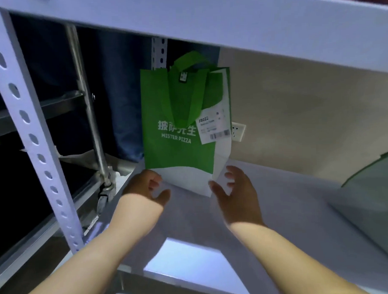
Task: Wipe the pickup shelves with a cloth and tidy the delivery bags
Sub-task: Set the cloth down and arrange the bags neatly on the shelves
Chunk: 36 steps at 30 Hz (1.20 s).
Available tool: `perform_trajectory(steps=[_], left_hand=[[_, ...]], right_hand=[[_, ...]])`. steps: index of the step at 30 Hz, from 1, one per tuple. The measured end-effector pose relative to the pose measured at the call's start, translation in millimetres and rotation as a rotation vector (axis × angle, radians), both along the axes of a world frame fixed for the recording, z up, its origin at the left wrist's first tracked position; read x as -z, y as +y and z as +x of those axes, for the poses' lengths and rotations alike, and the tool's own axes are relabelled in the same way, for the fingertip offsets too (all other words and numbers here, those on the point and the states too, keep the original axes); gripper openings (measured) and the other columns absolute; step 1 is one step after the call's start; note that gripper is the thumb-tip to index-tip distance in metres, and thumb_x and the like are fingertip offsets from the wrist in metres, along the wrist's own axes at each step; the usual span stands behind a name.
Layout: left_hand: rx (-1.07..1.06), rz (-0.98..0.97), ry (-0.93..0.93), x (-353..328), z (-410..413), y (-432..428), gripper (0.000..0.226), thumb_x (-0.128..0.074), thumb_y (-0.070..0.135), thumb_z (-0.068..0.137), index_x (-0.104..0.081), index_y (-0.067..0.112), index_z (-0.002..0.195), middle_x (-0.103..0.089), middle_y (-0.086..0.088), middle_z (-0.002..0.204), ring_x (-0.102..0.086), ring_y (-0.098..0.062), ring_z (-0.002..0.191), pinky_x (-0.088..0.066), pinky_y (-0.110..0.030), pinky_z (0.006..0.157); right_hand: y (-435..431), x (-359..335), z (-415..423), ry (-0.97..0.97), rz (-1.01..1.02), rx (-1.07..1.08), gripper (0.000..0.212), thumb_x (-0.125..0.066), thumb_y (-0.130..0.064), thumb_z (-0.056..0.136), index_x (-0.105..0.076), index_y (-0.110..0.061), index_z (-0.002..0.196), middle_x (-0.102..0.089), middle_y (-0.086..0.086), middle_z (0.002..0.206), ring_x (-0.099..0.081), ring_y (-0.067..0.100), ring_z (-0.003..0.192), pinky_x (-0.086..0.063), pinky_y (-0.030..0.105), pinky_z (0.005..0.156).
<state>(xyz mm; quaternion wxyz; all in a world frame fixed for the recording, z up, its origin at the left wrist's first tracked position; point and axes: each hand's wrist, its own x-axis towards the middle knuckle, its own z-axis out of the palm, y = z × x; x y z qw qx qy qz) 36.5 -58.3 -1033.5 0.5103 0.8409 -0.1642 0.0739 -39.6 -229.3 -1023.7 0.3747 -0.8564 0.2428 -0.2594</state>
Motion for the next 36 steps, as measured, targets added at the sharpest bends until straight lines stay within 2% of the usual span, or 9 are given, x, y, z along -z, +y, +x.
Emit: perform_trajectory(steps=[4, 9, 13, 20, 23, 26, 29, 33, 36], left_hand=[[0.009, -0.047, -0.010, 0.5, 20.3, -1.7, 0.024, -0.072, 0.010, 0.074, -0.052, 0.019, 0.083, -0.056, -0.005, 0.089, -0.053, -0.021, 0.082, -0.038, -0.027, 0.074], [0.043, -0.071, 0.009, 7.0, 18.6, -6.7, 0.022, -0.071, 0.012, 0.074, -0.052, 0.020, 0.081, -0.057, -0.005, 0.089, -0.051, -0.016, 0.079, -0.034, -0.023, 0.070], [0.037, -0.126, 0.000, 11.3, 5.2, -7.9, 0.024, -0.072, 0.009, 0.073, -0.052, 0.018, 0.082, -0.057, -0.007, 0.092, -0.051, -0.011, 0.075, -0.033, -0.019, 0.068], [-0.059, -0.109, 0.017, 11.0, -20.2, -10.0, 0.050, -0.073, 0.007, 0.073, -0.050, 0.008, 0.118, -0.043, -0.017, 0.122, -0.048, -0.034, 0.106, -0.045, -0.040, 0.088], [-0.065, 0.004, 0.044, 12.5, -29.6, -6.6, 0.045, -0.068, 0.016, 0.079, -0.045, 0.017, 0.118, -0.048, -0.028, 0.116, -0.048, -0.041, 0.100, -0.044, -0.039, 0.083], [-0.004, -0.068, 0.080, 14.5, -33.1, -4.2, 0.041, -0.062, 0.015, 0.084, -0.043, 0.020, 0.120, -0.052, -0.008, 0.113, -0.051, -0.029, 0.097, -0.039, -0.031, 0.079], [0.070, -0.155, 0.155, 17.6, -34.0, -2.7, 0.028, -0.057, 0.017, 0.089, -0.046, 0.028, 0.113, -0.063, 0.013, 0.097, -0.058, -0.016, 0.090, -0.042, -0.026, 0.070], [0.054, -0.109, 0.114, 27.6, -34.5, -0.3, 0.014, -0.048, 0.024, 0.094, -0.045, 0.034, 0.103, -0.056, 0.024, 0.085, -0.053, -0.005, 0.078, -0.038, -0.022, 0.060], [0.036, -0.092, 0.132, 27.7, -31.4, -3.2, 0.015, -0.043, 0.026, 0.096, -0.046, 0.029, 0.110, -0.059, 0.013, 0.090, -0.053, -0.012, 0.077, -0.036, -0.028, 0.061]], right_hand=[[5.2, -3.4, 36.3, -0.028, -0.079, 0.026, 0.054, -0.063, -0.035, 0.087, -0.045, -0.019, 0.135, -0.050, 0.002, 0.133, -0.051, 0.021, 0.117, -0.041, 0.030, 0.096], [4.7, -3.2, 52.0, 0.030, -0.017, 0.149, 0.008, -0.051, -0.020, 0.094, -0.058, -0.017, 0.096, -0.063, 0.002, 0.100, -0.058, 0.021, 0.088, -0.046, 0.029, 0.072], [-5.3, -1.1, 31.2, 0.026, 0.051, 0.188, 0.012, -0.051, -0.015, 0.093, -0.053, -0.015, 0.081, -0.051, -0.009, 0.073, -0.044, 0.005, 0.064, -0.028, 0.018, 0.050], [-8.1, 3.2, -25.0, 0.018, 0.120, 0.205, 0.012, -0.059, -0.019, 0.090, -0.058, -0.010, 0.082, -0.060, 0.004, 0.078, -0.055, 0.026, 0.072, -0.037, 0.031, 0.062], [-4.8, 2.5, -45.6, -0.013, 0.179, 0.167, 0.022, -0.061, -0.014, 0.088, -0.051, -0.019, 0.070, -0.062, 0.008, 0.075, -0.057, 0.030, 0.066, -0.048, 0.039, 0.068], [-4.3, -0.3, -62.8, -0.083, 0.272, 0.137, 0.026, -0.064, -0.005, 0.086, -0.054, -0.019, 0.066, -0.062, 0.005, 0.071, -0.057, 0.033, 0.072, -0.053, 0.052, 0.076], [-8.3, 0.5, -74.1, -0.092, 0.305, 0.090, 0.019, -0.065, -0.006, 0.085, -0.060, -0.017, 0.071, -0.068, 0.005, 0.077, -0.062, 0.036, 0.081, -0.052, 0.056, 0.079], [-13.3, 5.1, -76.8, -0.028, 0.362, 0.033, 0.022, -0.058, -0.013, 0.092, -0.060, -0.025, 0.073, -0.065, 0.028, 0.090, -0.058, 0.052, 0.088, -0.048, 0.063, 0.075], [-18.0, 12.4, -73.1, 0.017, 0.321, 0.010, 0.016, -0.056, -0.024, 0.093, -0.059, -0.031, 0.080, -0.066, -0.002, 0.073, -0.062, 0.031, 0.071, -0.052, 0.058, 0.076]])
